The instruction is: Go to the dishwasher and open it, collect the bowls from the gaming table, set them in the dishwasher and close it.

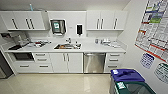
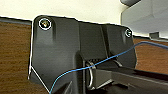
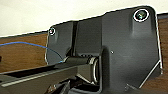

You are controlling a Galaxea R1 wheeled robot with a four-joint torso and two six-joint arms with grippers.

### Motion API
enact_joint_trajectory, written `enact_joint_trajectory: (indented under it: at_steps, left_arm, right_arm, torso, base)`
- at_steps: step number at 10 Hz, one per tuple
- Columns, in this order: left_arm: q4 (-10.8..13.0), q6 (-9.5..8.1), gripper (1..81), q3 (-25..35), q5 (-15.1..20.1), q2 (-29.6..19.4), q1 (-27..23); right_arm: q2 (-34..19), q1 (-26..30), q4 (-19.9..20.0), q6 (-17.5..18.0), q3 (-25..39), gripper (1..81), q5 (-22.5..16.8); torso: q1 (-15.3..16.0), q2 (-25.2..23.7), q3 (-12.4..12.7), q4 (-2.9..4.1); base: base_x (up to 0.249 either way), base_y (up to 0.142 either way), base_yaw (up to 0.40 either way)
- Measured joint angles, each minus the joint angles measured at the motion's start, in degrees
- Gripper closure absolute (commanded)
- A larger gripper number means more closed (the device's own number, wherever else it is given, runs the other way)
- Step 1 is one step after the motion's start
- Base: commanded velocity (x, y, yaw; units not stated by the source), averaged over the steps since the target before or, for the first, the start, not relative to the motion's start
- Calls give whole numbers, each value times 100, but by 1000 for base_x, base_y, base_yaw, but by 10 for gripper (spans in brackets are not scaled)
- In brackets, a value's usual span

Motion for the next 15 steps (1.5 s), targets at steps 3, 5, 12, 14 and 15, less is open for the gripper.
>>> enact_joint_trajectory:
  at_steps: [3,5,12,14,15]
  left_arm:
    - [0,0,10,4,0,1,9]
    - [0,0,10,4,7,-27,16]
    - [0,0,10,9,-11,-46,2]
    - [0,2,10,15,13,0,72]
    - [0,0,10,15,11,-2,72]
  right_arm:
    - [9,-17,0,0,-5,10,-9]
    - [30,-24,0,2,-2,10,-17]
    - [72,17,0,2,-18,10,-11]
    - [22,-44,0,2,-22,10,-22]
    - [28,-41,0,2,-22,10,-12]
  torso:
    - [0,2,0,0]
    - [-2,0,0,0]
    - [-5,5,-2,0]
    - [-10,0,0,0]
    - [-10,0,0,0]
  base:
    - [99,0,0]
    - [98,0,0]
    - [98,0,0]
    - [99,0,0]
    - [100,0,0]
